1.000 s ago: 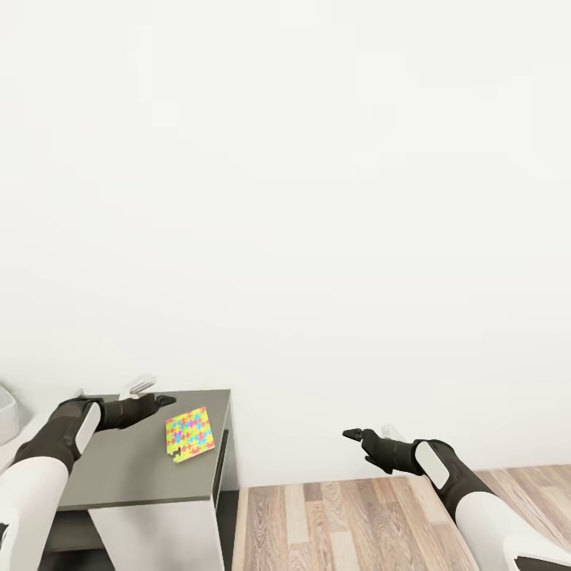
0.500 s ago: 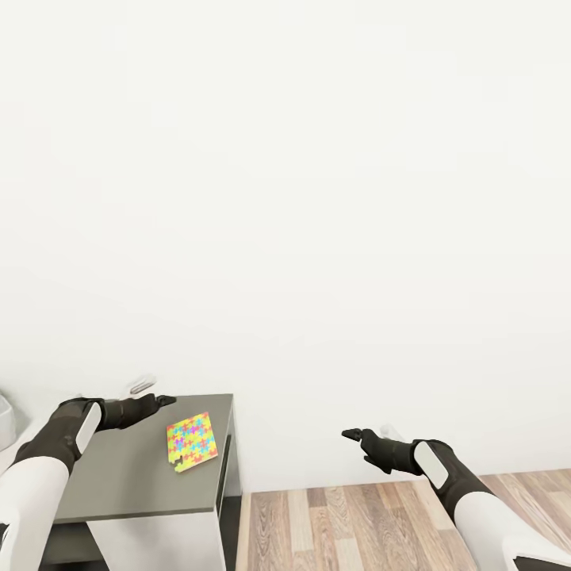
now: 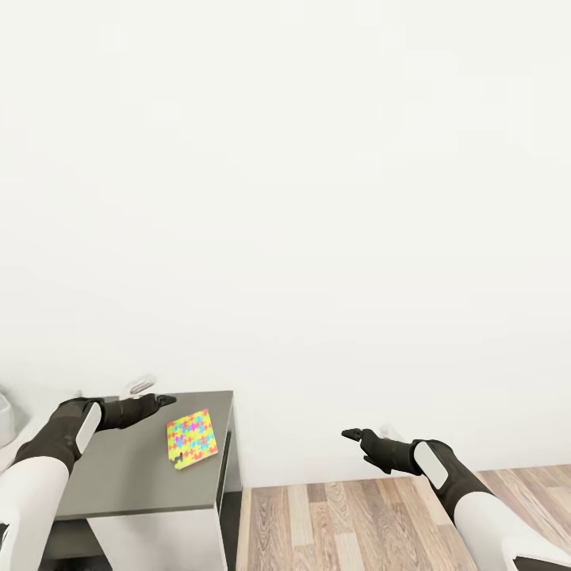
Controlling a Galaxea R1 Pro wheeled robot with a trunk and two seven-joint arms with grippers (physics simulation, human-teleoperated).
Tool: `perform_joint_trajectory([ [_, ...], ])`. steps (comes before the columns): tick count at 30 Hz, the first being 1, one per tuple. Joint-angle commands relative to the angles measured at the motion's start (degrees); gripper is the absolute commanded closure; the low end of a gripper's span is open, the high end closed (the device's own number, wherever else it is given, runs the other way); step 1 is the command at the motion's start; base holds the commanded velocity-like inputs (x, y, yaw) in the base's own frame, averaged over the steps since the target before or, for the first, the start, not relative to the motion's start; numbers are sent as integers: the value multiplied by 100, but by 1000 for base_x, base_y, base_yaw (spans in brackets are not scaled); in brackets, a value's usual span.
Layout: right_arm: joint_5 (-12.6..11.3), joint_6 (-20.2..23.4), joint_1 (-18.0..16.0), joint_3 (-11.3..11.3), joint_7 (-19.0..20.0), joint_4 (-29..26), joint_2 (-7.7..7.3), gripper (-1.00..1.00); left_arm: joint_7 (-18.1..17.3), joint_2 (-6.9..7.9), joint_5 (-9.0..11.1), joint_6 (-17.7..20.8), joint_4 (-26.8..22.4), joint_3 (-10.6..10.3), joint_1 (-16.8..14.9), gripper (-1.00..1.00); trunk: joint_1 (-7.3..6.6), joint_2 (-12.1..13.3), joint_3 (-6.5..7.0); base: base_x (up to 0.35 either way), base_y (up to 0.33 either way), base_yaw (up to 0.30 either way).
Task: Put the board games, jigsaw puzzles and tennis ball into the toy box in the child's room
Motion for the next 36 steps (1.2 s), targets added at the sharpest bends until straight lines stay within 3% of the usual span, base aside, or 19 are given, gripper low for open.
perform_joint_trajectory([
  [1, 2, 36, -1, -36, 10, -2, 3, -100, -10, -2, 16, 46, -2, 22, -2, -100, 3, -4, -4, 73, 7, 3],
  [18, 7, 35, 1, -36, 5, -2, 11, -100, -10, -2, 16, 46, -2, 22, -2, -100, 3, -4, -18, 118, 35, 1],
  [36, 6, 38, 3, -35, 2, -2, 28, -100, -10, -2, 16, 46, -2, 22, -2, -100, 3, -4, -161, 21, 37, 0],
])
